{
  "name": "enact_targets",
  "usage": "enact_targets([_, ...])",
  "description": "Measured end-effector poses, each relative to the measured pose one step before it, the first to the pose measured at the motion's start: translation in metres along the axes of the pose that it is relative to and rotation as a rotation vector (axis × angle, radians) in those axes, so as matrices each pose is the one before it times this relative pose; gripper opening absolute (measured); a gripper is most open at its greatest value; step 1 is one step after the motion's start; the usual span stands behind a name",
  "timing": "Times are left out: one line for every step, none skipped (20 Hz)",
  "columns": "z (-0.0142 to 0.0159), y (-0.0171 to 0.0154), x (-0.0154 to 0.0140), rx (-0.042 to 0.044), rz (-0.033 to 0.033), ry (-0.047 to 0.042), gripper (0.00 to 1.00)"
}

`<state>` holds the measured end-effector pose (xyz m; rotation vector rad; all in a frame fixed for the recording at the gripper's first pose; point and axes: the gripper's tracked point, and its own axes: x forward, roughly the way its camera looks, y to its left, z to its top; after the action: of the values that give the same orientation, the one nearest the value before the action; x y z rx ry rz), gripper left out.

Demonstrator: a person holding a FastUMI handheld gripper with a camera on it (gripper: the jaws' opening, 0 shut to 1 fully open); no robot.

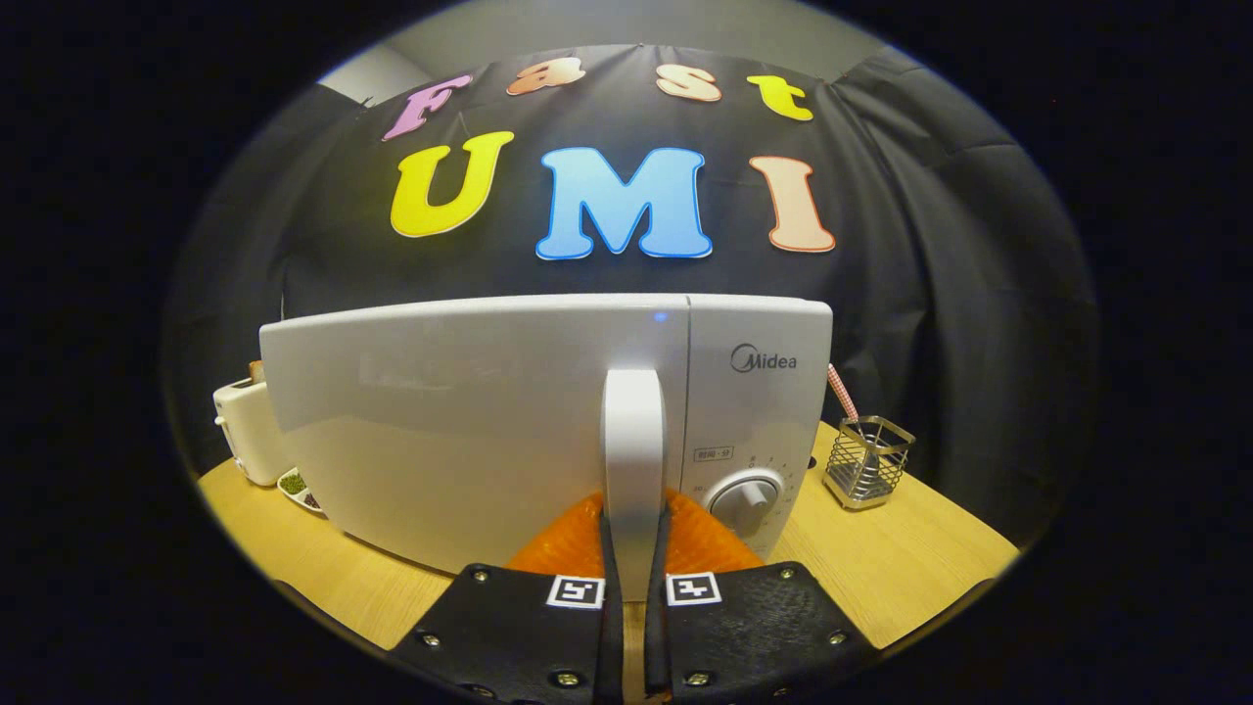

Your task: Open the microwave, put the food inside, and close the microwave door.

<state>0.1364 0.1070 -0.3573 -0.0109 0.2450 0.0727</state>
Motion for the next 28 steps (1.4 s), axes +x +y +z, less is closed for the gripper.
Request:
enact_targets([-0.00138,-0.00106,-0.00155,-0.02498,-0.01718,0.00361,0.09])
enact_targets([-0.00140,-0.00011,-0.00384,-0.00415,-0.00996,0.00468,0.09])
enact_targets([-0.00269,0.00199,-0.00994,0.02085,-0.00074,0.00786,0.09])
enact_targets([-0.00304,0.00403,-0.01219,-0.01558,0.00157,-0.01068,0.09])
enact_targets([-0.00192,0.00303,-0.01687,-0.03620,0.00180,-0.01620,0.09])
enact_targets([-0.00248,0.00330,-0.01425,-0.00715,0.01291,0.00149,0.09])
enact_targets([-0.00254,0.00426,-0.01325,0.00489,0.01934,0.00635,0.09])
enact_targets([-0.00172,0.00533,-0.01282,0.00275,0.03000,0.01324,0.09])
enact_targets([-0.00628,0.00945,-0.01376,0.00345,0.04356,0.02547,0.09])
enact_targets([-0.00231,0.00792,-0.01361,0.00073,0.04258,0.02064,0.15])
enact_targets([-0.00815,0.00633,-0.01204,-0.01378,0.03022,0.03984,0.21])
enact_targets([-0.00778,0.00978,-0.01519,-0.00904,0.05021,0.03607,0.31])
enact_targets([-0.00530,0.01128,-0.01123,-0.01410,0.04921,0.02197,0.48])
enact_targets([0.00049,0.00955,-0.01197,-0.01877,0.03704,0.00561,0.70])
enact_targets([0.00217,0.01139,-0.00873,-0.02291,0.03924,-0.00536,0.74])
enact_targets([0.00208,0.00761,-0.00583,-0.05241,0.02009,-0.00877,0.74])
enact_targets([0.00358,0.00568,-0.00264,-0.03941,0.01445,-0.00891,0.73])
enact_targets([0.00343,0.00679,-0.00197,-0.03773,0.01202,-0.00052,0.72])
enact_targets([0.00422,0.00695,-0.00194,-0.01960,0.01608,0.00006,0.72])
enact_targets([0.00387,0.00716,-0.00360,-0.00612,0.01762,0.00014,0.74])
enact_targets([0.00428,0.01043,-0.00422,-0.00192,0.02871,0.00132,0.74])
enact_targets([0.00323,0.01469,-0.00556,0.00280,0.03941,0.00230,0.74])
enact_targets([0.00293,0.01291,-0.00438,0.00736,0.03406,0.00587,0.74])
enact_targets([0.00282,0.01452,-0.00528,0.00117,0.03606,0.00713,0.74])
enact_targets([0.00254,0.01387,-0.00520,-0.00364,0.02968,0.00764,0.74])
enact_targets([0.00122,0.01487,-0.00336,-0.00343,0.02879,0.01376,0.74])
enact_targets([-0.00172,0.01378,-0.00323,0.00187,0.02743,0.01285,0.74])
enact_targets([0.00089,0.01584,-0.00262,-0.00233,0.03009,0.00968,0.74])
